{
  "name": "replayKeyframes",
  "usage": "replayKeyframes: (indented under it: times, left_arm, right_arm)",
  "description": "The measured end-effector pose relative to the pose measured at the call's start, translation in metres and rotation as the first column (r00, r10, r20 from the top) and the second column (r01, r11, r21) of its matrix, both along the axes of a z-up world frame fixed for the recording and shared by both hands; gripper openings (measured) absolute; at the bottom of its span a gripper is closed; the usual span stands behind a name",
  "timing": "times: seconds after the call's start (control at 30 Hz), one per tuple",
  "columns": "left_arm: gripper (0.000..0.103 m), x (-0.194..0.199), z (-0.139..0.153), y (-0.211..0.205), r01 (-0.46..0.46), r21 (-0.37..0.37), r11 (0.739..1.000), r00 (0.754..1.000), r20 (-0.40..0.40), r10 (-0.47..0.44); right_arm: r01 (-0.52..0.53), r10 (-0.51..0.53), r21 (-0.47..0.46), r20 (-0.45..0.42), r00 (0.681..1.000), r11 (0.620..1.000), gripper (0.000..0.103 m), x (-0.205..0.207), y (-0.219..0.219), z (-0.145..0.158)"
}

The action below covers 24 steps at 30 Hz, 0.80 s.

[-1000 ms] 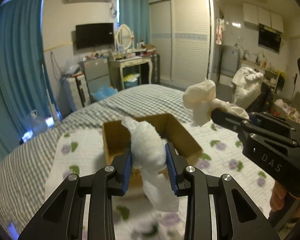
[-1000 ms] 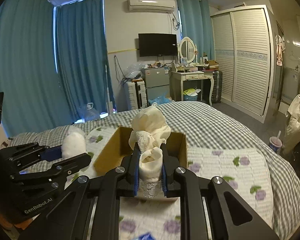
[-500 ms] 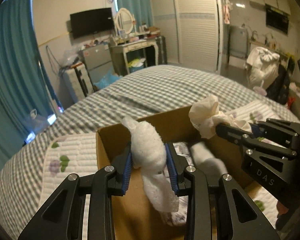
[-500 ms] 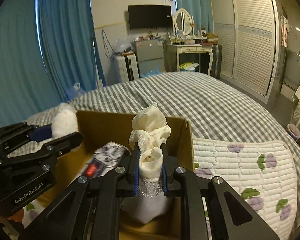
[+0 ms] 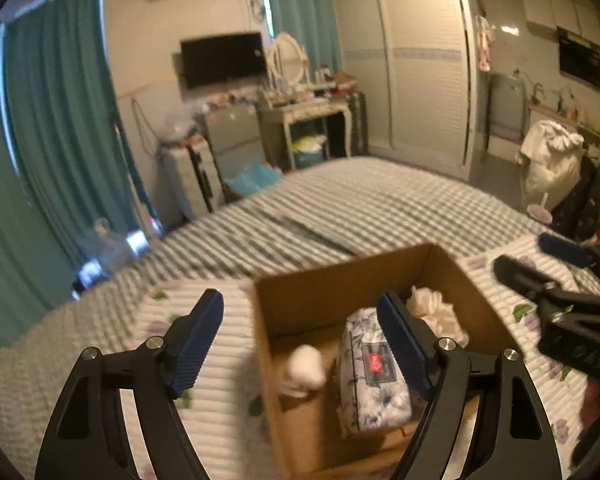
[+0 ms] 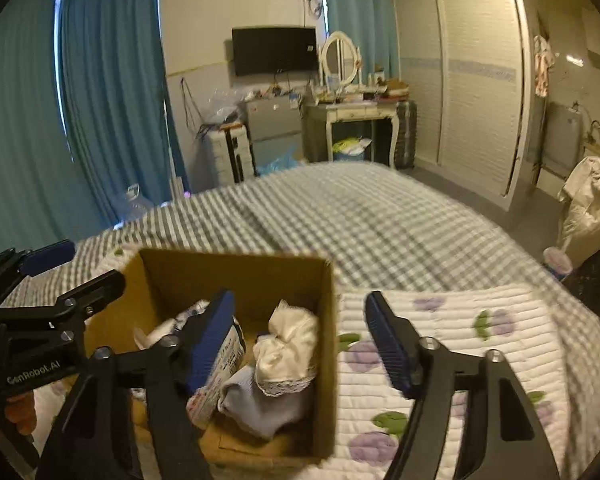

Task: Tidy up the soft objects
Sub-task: 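Move both tools back over the remaining items on the quilt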

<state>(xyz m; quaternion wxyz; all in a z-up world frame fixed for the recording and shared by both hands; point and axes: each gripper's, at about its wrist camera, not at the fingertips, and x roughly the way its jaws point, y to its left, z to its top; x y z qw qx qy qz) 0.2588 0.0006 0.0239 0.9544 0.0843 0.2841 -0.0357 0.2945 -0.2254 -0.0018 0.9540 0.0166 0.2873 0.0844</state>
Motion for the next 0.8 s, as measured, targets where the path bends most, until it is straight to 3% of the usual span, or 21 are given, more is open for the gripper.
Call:
replayKeyframes:
  times: [0.1,0.23,0.43,0.6,0.8]
  left_arm:
    - [0.081,-0.035,0.037,0.004,0.002,-0.018,1.000,0.998,0.062,0.000]
    - [0.096,-0.090,0.078,0.011,0.006,-0.048,0.999,0.990,0.140,0.001]
    - [0.099,-0.165,0.106,0.027,0.013,-0.077,0.997,0.984,0.179,0.001]
    - [0.099,-0.207,0.097,0.036,-0.003,-0.087,0.996,0.985,0.172,0.018]
    - [0.099,-0.230,0.048,0.040,-0.014,-0.083,0.996,0.994,0.107,0.023]
  right_arm:
    - [-0.006,0.006,0.007,0.021,1.000,1.000,0.086,-0.030,-0.008,0.042]
    - [0.014,-0.012,-0.017,0.073,0.997,1.000,0.094,-0.089,-0.017,0.094]
    - [0.014,-0.009,-0.046,0.109,0.994,0.999,0.103,-0.175,-0.023,0.138]
    - [-0.010,0.017,-0.077,0.101,0.995,0.997,0.103,-0.237,-0.019,0.128]
    - [-0.024,0.024,-0.081,-0.002,1.000,0.996,0.103,-0.270,0.001,0.054]
